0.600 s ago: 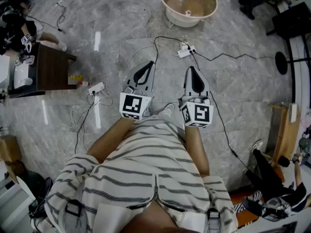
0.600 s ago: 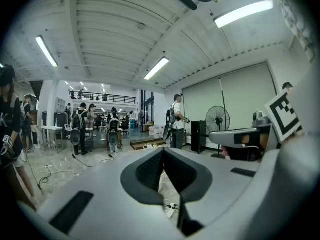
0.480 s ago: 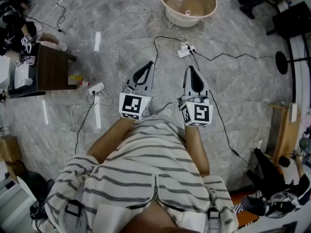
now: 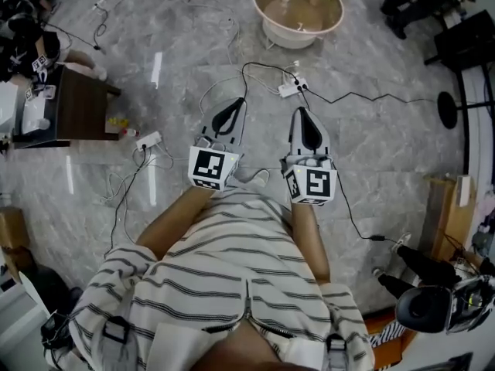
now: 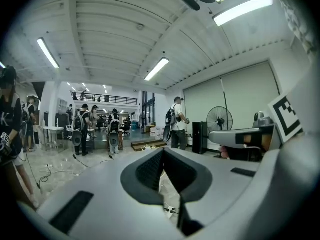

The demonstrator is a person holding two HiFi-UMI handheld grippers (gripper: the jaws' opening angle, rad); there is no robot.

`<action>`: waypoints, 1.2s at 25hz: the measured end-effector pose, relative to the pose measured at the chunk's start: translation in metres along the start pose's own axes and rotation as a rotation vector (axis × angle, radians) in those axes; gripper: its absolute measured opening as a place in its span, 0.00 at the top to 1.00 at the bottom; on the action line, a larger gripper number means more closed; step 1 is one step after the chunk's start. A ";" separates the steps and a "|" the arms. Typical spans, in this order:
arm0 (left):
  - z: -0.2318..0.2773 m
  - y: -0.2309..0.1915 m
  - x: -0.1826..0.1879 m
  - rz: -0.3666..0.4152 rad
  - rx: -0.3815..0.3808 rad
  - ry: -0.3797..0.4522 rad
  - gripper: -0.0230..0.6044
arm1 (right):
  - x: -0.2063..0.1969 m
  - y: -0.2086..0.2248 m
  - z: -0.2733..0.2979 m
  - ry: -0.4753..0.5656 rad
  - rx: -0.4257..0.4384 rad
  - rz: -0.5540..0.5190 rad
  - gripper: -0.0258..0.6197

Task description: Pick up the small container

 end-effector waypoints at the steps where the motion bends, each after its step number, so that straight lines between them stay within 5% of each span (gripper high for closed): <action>1: 0.004 0.003 0.000 0.001 0.002 0.001 0.96 | 0.001 0.005 -0.001 0.005 0.000 -0.004 0.95; 14: 0.062 -0.017 -0.033 -0.097 0.022 -0.043 0.96 | -0.013 0.045 0.056 -0.017 -0.007 -0.013 0.95; 30: 0.287 -0.191 -0.010 -0.117 -0.048 -0.081 0.96 | -0.002 0.103 0.332 -0.107 -0.043 -0.038 0.95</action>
Point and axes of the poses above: the fingertips, and each gripper's own axes: z forward along the fingers, y to its right, x out of its top, the point moved 2 cm from there along -z, backward along the fingers, and after that the axes turned 4 degrees about -x, right-handed, at the moved point
